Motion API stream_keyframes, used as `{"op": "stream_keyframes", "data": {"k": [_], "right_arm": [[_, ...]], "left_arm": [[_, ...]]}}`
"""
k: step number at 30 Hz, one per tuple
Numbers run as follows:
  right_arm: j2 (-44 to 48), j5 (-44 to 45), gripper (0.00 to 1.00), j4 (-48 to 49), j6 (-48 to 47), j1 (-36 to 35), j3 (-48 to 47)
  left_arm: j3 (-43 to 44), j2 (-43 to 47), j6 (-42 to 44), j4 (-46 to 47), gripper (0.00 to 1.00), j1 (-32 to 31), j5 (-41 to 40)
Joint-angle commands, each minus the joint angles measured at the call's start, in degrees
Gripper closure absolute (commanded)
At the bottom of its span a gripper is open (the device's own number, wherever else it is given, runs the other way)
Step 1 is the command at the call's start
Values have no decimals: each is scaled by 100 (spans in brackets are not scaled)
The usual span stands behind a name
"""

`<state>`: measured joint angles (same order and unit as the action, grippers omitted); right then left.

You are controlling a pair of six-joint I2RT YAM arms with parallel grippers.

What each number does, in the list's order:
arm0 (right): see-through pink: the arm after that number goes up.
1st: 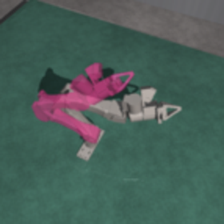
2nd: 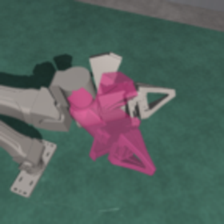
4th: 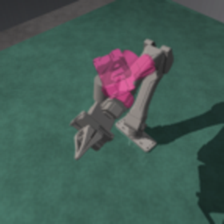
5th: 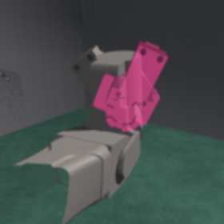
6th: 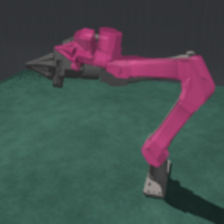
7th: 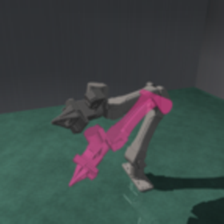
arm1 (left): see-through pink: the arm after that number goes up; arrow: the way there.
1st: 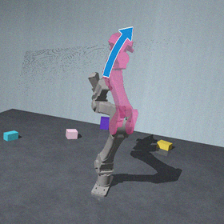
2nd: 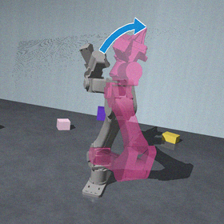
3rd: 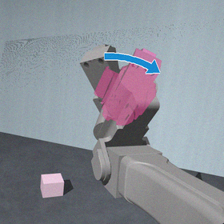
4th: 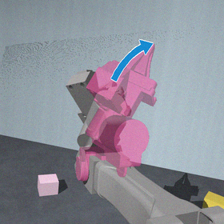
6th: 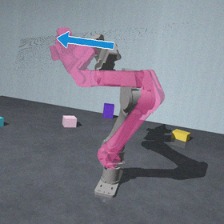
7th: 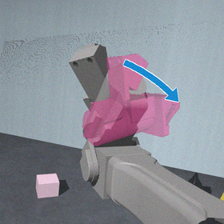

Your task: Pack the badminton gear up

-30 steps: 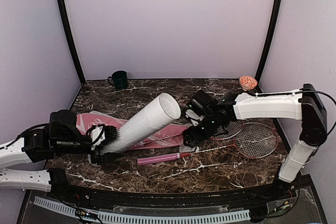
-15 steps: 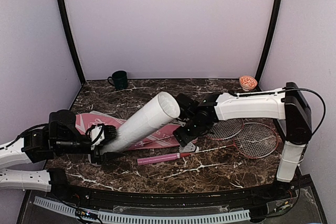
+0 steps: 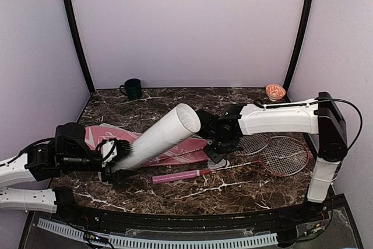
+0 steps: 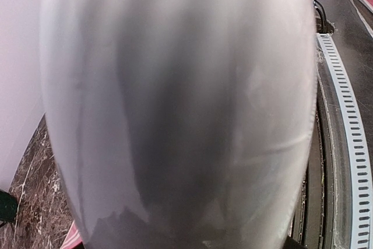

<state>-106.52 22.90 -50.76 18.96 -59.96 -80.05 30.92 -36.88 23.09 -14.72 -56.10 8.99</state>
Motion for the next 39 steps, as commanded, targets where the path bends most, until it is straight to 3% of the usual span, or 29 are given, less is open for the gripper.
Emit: {"op": "stream_keyframes", "data": {"k": [1, 5, 15, 21, 29, 39], "right_arm": [[282, 277, 62, -302, 28, -50, -23], [402, 319, 75, -383, 33, -64, 115], [833, 255, 86, -223, 2, -22, 866], [1041, 239, 100, -105, 54, 2, 1090], [2409, -249, 100, 523, -192, 311, 1214], [4698, -2088, 100, 1623, -824, 1253, 1248]], "left_arm": [[15, -3, -71, 364, 67, 29, 33], [13, -10, -68, 353, 67, 29, 25], [25, -20, -50, 350, 67, 29, 14], [34, -29, -25, 353, 67, 29, 15], [17, 2, 15, 312, 68, 29, 80], [57, -79, 79, 246, 67, 29, 251]]}}
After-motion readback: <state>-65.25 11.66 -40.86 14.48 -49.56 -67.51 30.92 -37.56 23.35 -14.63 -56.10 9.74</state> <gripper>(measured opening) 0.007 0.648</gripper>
